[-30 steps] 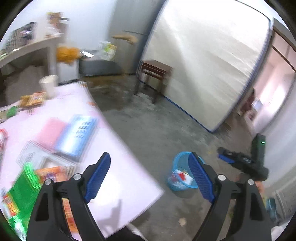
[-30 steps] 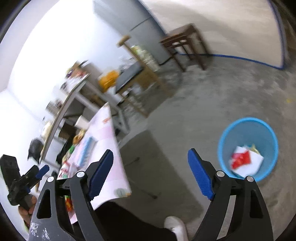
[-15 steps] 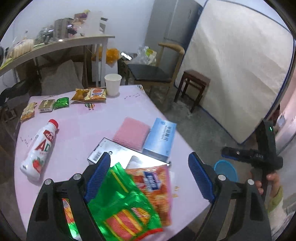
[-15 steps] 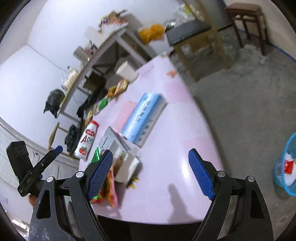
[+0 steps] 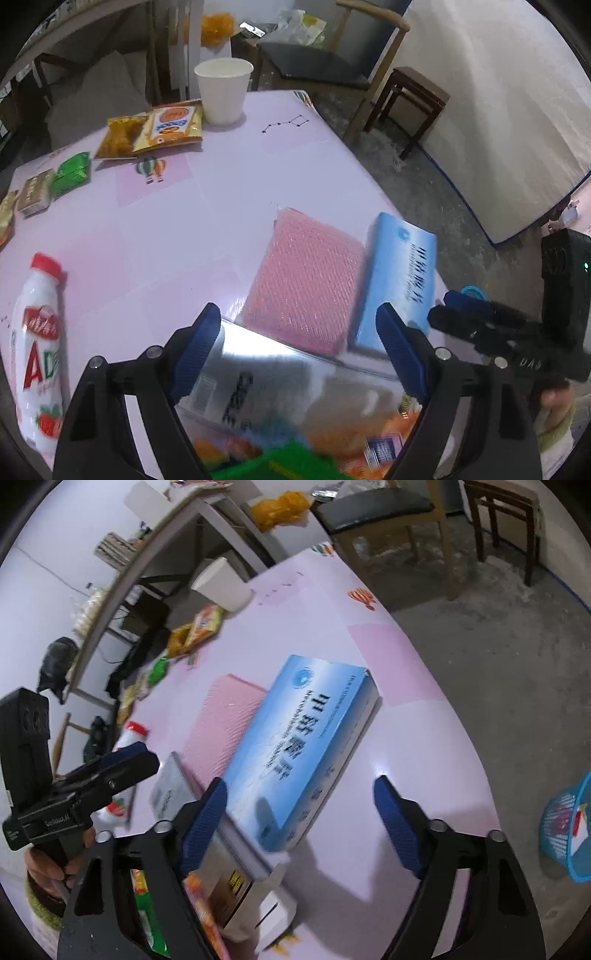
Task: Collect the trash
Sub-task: 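Grasp the blue medicine box with the right tool while the left tool grasps the pink sponge, then carry the medicine box and sponge to the wastebasket and open both tools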
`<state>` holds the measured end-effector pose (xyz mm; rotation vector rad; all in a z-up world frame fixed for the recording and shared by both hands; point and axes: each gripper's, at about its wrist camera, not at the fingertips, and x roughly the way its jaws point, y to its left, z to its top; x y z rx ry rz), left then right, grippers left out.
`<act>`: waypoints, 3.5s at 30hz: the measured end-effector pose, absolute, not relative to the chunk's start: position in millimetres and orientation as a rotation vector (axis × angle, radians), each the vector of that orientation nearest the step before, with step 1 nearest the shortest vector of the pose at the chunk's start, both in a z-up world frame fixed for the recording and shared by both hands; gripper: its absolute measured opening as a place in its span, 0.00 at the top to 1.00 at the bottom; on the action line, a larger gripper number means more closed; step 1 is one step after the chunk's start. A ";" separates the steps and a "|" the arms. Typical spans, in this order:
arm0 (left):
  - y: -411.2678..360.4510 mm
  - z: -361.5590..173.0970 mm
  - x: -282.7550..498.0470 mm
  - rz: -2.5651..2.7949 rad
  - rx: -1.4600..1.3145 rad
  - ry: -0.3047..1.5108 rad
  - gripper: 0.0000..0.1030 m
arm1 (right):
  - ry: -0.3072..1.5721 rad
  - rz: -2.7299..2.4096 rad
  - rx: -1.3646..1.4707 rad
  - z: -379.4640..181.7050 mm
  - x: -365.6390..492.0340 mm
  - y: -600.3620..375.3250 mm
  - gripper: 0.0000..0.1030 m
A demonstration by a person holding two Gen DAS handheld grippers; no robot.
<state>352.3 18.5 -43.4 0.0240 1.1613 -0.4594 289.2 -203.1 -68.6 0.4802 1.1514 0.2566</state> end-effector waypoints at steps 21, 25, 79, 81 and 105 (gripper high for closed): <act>-18.3 -95.1 400.3 -0.384 0.144 1.264 0.19 | 1.143 0.354 0.429 -82.6 336.8 -214.3 0.61; -7.4 -97.0 408.8 -0.365 0.098 1.259 0.19 | 1.147 0.352 0.412 -81.2 338.3 -219.3 0.49; 31.6 45.8 313.4 -0.468 -0.322 0.971 0.25 | 0.861 0.277 0.615 2.0 269.6 -280.8 0.28; 12.9 56.7 301.2 -0.507 -0.296 0.965 0.25 | 0.834 0.275 0.634 7.2 250.9 -297.5 0.28; -432.6 -49.8 173.5 -0.997 0.101 1.358 0.24 | 0.755 -0.363 0.967 -128.1 44.6 -578.7 0.28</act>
